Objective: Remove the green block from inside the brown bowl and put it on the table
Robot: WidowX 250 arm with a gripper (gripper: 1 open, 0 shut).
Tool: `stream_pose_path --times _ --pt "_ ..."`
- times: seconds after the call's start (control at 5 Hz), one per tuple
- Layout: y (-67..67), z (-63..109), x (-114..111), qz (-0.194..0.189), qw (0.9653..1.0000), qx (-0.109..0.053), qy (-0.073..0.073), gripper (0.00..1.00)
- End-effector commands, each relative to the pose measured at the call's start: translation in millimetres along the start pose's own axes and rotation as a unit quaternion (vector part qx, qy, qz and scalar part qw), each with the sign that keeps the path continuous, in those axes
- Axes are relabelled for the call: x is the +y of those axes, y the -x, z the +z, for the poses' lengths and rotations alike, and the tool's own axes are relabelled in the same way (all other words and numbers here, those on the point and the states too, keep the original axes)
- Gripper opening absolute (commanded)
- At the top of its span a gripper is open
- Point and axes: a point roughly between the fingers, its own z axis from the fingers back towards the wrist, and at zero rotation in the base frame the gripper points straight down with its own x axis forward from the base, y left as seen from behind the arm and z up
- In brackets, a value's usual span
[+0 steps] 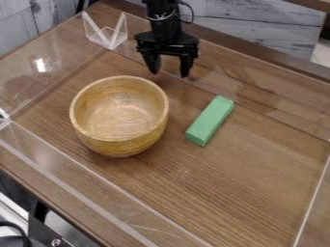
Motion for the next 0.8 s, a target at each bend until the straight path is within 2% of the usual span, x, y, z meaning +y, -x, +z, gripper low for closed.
stream_pose_path --times 0.0,0.2,0.4,0.6 --pt "-7.9 11.0 3.7 0.013 0.9996 -0.026 0.001 1.00" --pt "-7.4 6.2 4.4 0.016 0.9996 -0.024 0.002 1.00" --pt "-6.0 3.3 3.6 0.016 0.9997 -0.019 0.004 0.00" --pt "2.6 14.4 2.2 0.007 1.0000 0.002 -0.001 0.00"
